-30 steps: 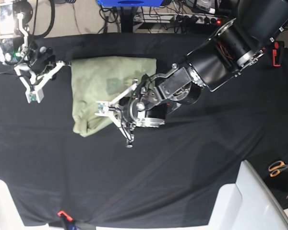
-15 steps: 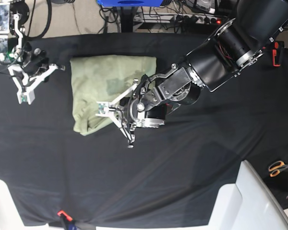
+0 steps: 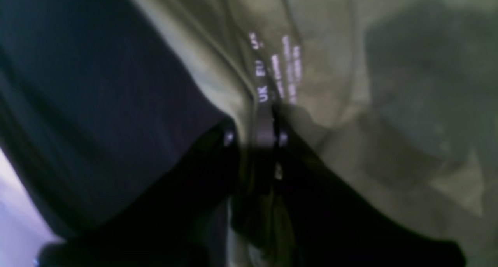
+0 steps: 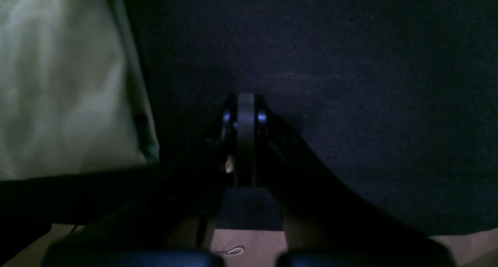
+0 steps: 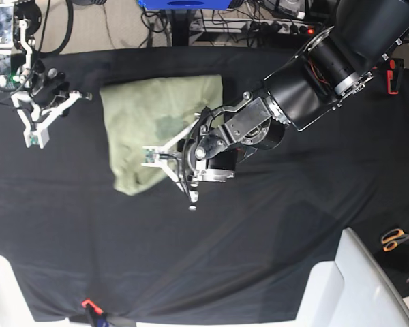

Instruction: Fold the T-shirt properly

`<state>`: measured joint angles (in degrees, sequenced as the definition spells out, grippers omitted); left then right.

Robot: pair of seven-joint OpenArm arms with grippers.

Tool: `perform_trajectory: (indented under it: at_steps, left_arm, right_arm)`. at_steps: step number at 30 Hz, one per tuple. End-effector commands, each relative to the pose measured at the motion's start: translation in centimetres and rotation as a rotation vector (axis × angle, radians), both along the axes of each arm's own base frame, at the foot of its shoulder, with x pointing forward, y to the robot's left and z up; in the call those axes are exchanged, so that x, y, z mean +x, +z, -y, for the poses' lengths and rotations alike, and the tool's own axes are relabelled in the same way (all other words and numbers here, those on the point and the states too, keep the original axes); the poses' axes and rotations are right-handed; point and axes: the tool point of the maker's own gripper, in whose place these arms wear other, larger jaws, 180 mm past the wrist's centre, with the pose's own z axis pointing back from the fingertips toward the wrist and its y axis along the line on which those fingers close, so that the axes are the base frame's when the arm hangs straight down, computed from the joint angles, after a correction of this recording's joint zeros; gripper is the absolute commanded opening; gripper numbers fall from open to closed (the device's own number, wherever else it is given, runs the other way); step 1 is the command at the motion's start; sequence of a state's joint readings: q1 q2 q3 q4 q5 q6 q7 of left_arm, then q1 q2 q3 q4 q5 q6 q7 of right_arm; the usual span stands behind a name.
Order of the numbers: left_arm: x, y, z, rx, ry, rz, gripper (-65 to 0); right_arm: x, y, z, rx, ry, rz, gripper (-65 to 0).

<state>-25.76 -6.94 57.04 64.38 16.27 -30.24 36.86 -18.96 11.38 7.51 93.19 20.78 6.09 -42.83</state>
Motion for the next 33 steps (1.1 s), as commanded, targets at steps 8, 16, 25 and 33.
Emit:
perform_trajectory:
  at_steps: [8, 16, 25, 33]
  left_arm:
    - [2.8, 2.4, -0.2, -0.009, 0.003, 0.071, -33.2]
    - [4.1, 4.6, 1.0, -0.045, -0.017, 0.123, -9.1]
    - [7.5, 14.0, 2.5, -0.270, 0.084, 0.291, -10.7]
    - [1.8, 15.8, -9.1, -0.392, 0.456, 0.344, -65.0]
  right_arm:
    - [0.6, 0.7, 0.2, -0.006, 0.010, 0.031, -65.0]
    - [0.3, 0.5, 0.2, -0.006, 0.012, 0.020, -65.0]
    - [-0.3, 0.7, 0.5, -0.016, 0.015, 0.021, -65.0]
    - [-2.4, 4.7, 1.8, -0.119, 0.109, 0.124, -65.0]
